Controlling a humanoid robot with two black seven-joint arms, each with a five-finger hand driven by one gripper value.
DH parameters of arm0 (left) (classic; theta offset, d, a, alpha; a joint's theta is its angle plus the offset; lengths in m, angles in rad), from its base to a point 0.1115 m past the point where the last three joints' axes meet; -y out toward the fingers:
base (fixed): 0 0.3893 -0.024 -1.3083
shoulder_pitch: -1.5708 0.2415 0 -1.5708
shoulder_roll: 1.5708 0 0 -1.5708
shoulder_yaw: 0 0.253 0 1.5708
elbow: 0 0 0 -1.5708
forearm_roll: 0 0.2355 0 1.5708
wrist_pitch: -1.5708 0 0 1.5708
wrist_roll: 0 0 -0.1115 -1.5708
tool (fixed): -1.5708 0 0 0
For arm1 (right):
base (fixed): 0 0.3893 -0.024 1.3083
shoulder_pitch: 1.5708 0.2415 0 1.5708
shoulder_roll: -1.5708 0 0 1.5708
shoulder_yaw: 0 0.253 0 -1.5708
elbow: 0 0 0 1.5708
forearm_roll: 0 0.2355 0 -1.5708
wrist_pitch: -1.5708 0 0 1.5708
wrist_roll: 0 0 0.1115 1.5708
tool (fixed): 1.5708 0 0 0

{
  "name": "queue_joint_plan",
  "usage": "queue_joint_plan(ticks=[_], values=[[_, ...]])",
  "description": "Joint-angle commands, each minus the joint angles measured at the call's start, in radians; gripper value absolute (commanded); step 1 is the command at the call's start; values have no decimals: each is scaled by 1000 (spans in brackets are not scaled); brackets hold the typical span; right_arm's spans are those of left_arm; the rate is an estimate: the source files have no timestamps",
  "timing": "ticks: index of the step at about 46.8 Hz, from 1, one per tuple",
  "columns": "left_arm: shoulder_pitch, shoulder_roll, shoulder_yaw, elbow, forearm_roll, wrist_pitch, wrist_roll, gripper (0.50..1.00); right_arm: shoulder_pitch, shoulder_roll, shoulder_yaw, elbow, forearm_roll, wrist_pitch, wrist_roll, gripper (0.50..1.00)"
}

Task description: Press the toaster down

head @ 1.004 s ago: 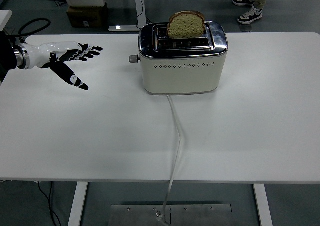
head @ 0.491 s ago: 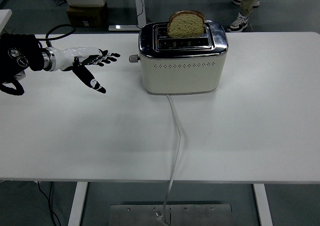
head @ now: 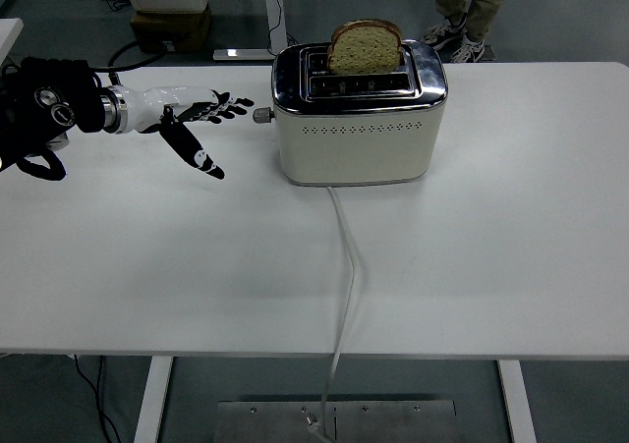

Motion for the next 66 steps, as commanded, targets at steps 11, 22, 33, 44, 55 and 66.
queue_joint_plan(ticks=[11, 22, 33, 44, 55, 66], values=[[1, -25, 6, 15, 0, 0, 0, 1000, 0, 0, 0, 0, 0, 0, 0, 1000], [9, -35, 6, 27, 0, 2, 0, 1000, 0, 0, -2, 0, 0, 0, 0, 998], [33, -60, 6, 50, 0, 3, -1, 1000, 0, 0, -2, 0, 0, 0, 0, 1000], [46, -71, 6, 52, -2, 11, -1, 1000, 0, 0, -2, -2, 0, 0, 0, 998], [63, -112, 6, 112, -2, 17, -1, 1000, -2, 0, 0, -2, 0, 0, 0, 1000], [76, -132, 6, 121, -2, 19, -1, 1000, -3, 0, 0, -2, 0, 0, 0, 1000]])
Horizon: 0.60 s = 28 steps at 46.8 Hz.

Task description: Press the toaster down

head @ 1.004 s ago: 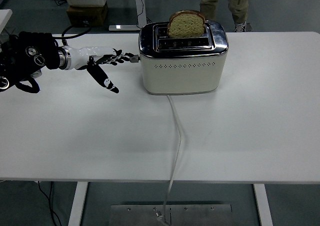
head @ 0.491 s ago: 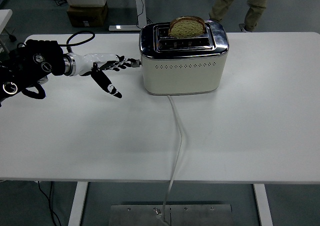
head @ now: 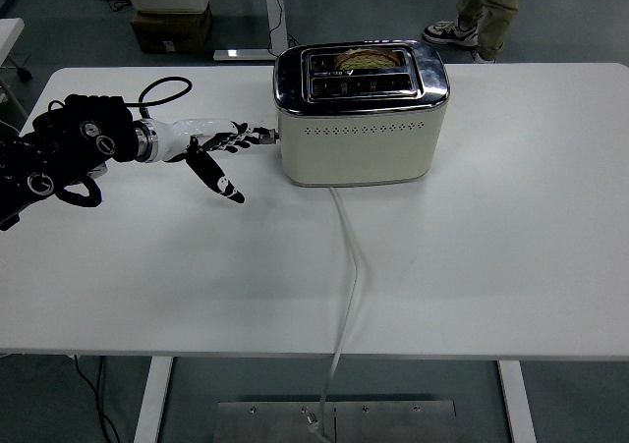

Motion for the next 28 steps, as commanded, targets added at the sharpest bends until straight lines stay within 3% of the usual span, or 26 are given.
queue_joint_plan(ticks=[1, 28], values=[[2, -6, 0, 0, 0, 1, 0, 1000, -1, 0, 0, 0, 0, 0, 0, 998], [36, -4, 0, 0, 0, 18, 0, 1000, -4, 0, 0, 0, 0, 0, 0, 998]])
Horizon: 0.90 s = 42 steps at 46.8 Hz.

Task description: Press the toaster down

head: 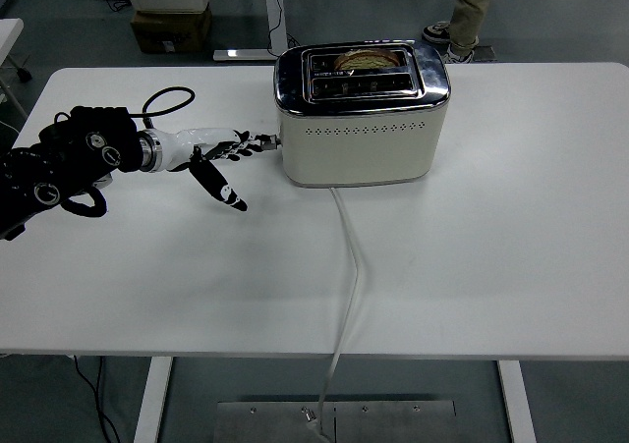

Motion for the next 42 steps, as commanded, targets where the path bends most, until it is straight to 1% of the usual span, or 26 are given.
queue_joint_plan(ticks=[1, 13, 21, 32, 37, 38, 42], values=[[9, 3, 1, 1, 0, 0, 0, 1000, 0, 0, 0, 0, 0, -1, 0, 1000], [23, 17, 1, 1, 0, 1, -1, 1000, 0, 0, 0, 0, 0, 0, 0, 998], [23, 44, -1, 1, -7, 1, -1, 1000, 0, 0, 0, 0, 0, -1, 0, 1000], [20, 48, -3, 0, -13, 1, -1, 1000, 0, 0, -2, 0, 0, 0, 0, 1000], [8, 64, -6, -2, -18, 1, -1, 1000, 0, 0, 0, 0, 0, -1, 0, 1000], [-7, 90, -12, -2, -35, 0, -3, 1000, 0, 0, 0, 0, 0, 0, 0, 998], [-69, 123, -12, -2, -108, -6, -4, 1000, 0, 0, 0, 0, 0, 0, 0, 1000]])
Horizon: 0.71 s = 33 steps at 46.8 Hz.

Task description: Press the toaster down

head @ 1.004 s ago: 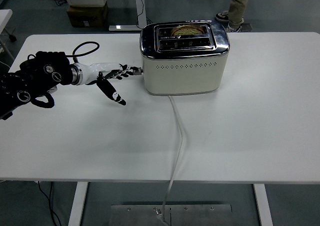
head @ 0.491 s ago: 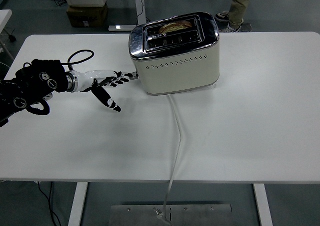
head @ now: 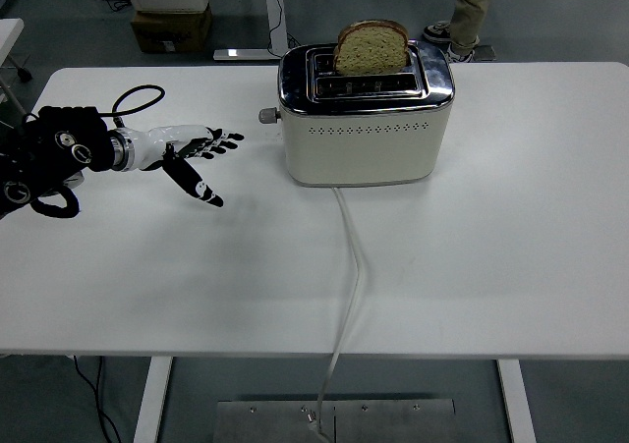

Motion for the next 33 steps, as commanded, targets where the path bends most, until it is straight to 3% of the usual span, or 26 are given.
queue_joint_plan(ticks=[1, 15, 25, 33], values=[[-55, 28, 0, 1, -75, -8, -3, 1000, 0, 0, 0, 0, 0, 0, 0, 998], [-266, 110, -11, 1, -431, -37, -9, 1000, 2, 0, -2, 0, -2, 0, 0, 998], [-253, 111, -74, 2, -660, -33, -10, 1000, 3, 0, 0, 2, 0, 0, 0, 998], [-183, 111, -140, 10, -832, -30, -10, 1000, 3, 0, 0, 2, -2, 0, 0, 998]])
